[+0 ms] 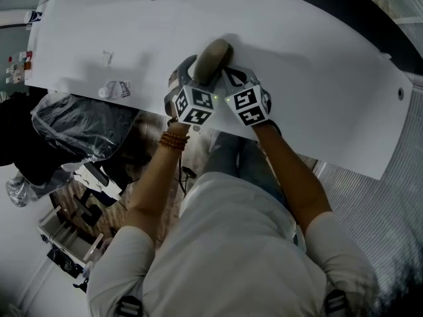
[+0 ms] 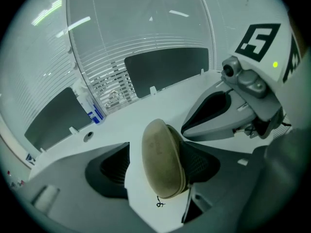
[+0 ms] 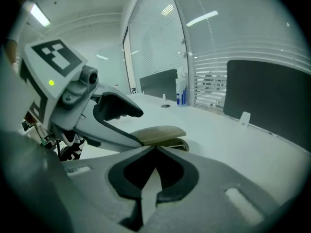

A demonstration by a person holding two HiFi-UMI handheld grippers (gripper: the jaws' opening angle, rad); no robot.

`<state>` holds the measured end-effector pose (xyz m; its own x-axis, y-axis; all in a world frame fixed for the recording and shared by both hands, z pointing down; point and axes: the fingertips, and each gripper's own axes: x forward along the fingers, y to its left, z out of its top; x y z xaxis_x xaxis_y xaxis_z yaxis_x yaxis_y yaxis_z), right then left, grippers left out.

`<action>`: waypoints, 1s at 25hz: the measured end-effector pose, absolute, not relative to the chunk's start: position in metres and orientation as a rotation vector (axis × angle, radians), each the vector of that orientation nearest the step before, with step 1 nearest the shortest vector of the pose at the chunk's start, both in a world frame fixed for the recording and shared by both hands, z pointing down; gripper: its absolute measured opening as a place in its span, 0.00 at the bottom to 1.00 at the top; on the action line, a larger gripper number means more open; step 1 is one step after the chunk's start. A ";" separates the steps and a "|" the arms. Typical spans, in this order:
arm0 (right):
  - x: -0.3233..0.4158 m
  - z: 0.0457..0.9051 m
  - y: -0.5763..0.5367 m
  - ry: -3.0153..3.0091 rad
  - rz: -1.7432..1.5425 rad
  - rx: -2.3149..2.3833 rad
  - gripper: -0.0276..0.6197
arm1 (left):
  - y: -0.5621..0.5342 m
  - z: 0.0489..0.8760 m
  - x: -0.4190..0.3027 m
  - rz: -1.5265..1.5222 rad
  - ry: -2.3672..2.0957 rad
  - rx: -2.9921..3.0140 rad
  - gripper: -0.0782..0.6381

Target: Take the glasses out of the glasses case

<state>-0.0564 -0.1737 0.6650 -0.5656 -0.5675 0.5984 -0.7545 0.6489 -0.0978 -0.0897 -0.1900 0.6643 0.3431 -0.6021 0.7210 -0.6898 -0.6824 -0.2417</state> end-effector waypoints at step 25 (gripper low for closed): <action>-0.061 0.706 -0.181 -2.229 0.431 0.841 0.05 | -0.252 0.674 -0.183 1.113 -1.478 2.251 0.39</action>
